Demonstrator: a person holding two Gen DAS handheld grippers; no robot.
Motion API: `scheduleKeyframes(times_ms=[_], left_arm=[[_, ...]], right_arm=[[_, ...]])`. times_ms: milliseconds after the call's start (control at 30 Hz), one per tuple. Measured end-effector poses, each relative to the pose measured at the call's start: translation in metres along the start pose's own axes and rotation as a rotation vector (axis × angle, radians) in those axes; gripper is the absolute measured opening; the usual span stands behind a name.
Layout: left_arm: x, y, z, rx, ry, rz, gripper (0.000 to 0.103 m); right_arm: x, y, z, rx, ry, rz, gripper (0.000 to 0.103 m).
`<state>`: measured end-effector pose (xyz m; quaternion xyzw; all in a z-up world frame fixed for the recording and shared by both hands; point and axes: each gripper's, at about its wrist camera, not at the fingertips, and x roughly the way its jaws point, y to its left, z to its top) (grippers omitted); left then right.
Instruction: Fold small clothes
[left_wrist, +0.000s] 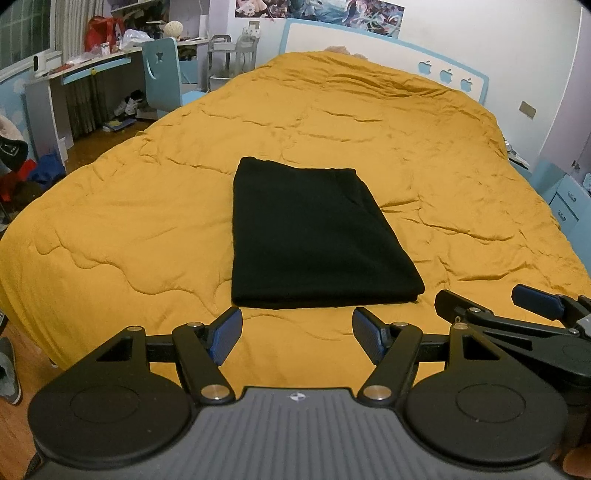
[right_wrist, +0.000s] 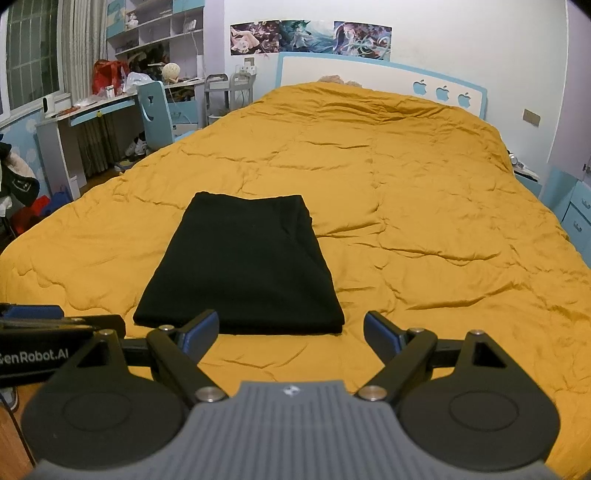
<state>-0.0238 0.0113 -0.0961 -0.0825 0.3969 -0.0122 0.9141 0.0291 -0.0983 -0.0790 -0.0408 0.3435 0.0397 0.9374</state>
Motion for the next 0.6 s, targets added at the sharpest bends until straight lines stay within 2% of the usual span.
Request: scheduleKeyframes(times_ms=[600], left_arm=[[0.0016,0.0035,0.0016,0.001,0.011,0.003,0.08]], right_arm=[[0.003,-0.0026,-0.0021,0.003,0.012,-0.002,0.082]])
